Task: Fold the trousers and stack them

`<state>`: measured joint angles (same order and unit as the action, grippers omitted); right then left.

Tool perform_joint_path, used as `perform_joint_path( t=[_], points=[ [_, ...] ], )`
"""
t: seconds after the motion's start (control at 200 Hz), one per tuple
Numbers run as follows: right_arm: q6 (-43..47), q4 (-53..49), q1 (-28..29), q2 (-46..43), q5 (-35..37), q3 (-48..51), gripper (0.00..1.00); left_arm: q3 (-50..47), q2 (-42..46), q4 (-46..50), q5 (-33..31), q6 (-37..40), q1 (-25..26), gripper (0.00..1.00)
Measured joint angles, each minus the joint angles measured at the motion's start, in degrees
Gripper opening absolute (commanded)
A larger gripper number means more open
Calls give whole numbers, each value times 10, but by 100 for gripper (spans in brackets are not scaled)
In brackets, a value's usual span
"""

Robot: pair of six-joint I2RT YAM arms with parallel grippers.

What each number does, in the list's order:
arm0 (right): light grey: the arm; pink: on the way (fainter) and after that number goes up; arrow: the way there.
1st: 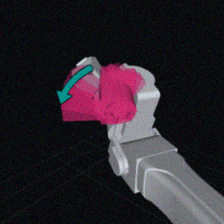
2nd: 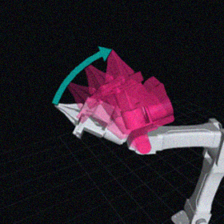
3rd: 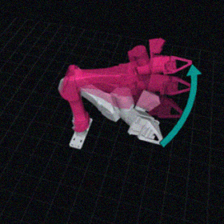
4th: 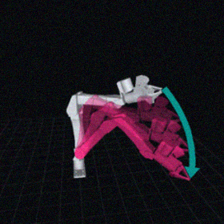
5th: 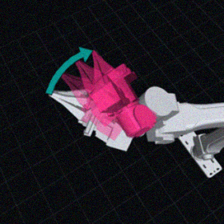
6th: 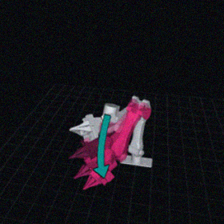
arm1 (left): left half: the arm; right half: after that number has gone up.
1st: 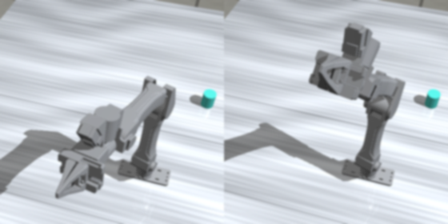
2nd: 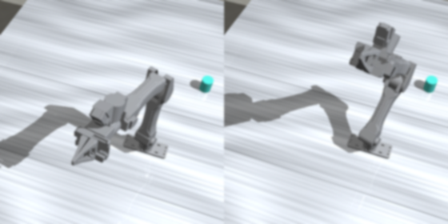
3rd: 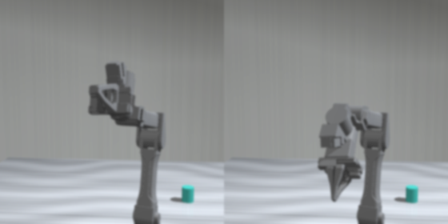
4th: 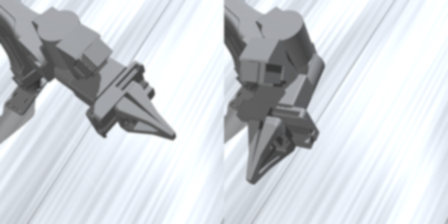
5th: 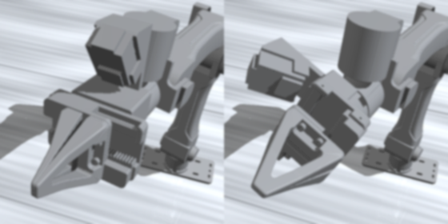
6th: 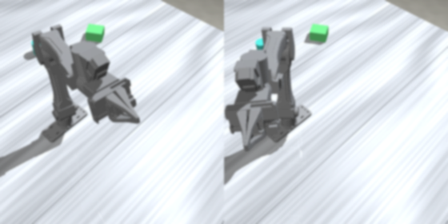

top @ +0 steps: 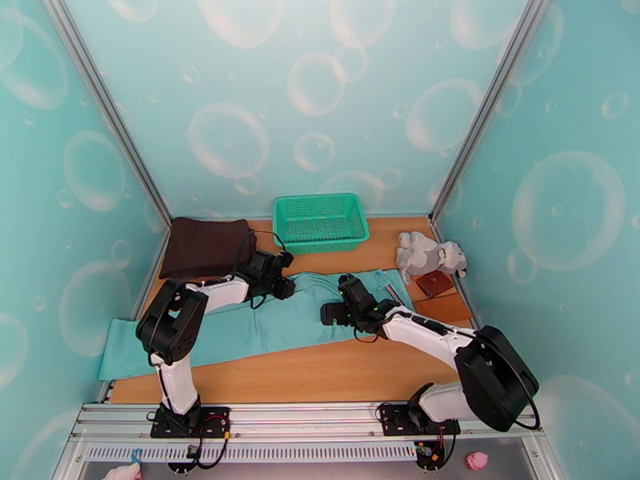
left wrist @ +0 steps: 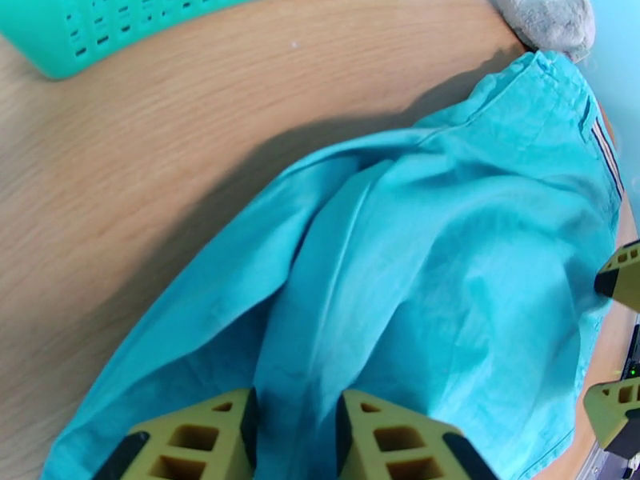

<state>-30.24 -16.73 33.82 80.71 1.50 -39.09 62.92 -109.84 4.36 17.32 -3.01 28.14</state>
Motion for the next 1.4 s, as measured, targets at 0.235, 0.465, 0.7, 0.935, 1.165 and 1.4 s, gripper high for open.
perform_joint_path(
  t=[0.235,0.465,0.7,0.935,1.165,1.4],
  points=[
    [-32,26,0,-31,-20,39,99,5,-12,1,-10,1,0,8],
    [-47,54,-1,-30,-32,59,99,15,-12,5,-24,0,0,0],
    [-50,67,-22,-30,-43,65,99,24,-11,34,-38,0,0,0],
    [-49,68,-45,-30,-52,65,99,43,8,93,-45,-1,-6,0],
    [-49,72,-51,-28,-54,65,99,80,8,135,-83,0,-17,0],
    [-49,85,-51,-21,-50,65,99,182,-27,197,-126,26,-14,1]
  ],
)
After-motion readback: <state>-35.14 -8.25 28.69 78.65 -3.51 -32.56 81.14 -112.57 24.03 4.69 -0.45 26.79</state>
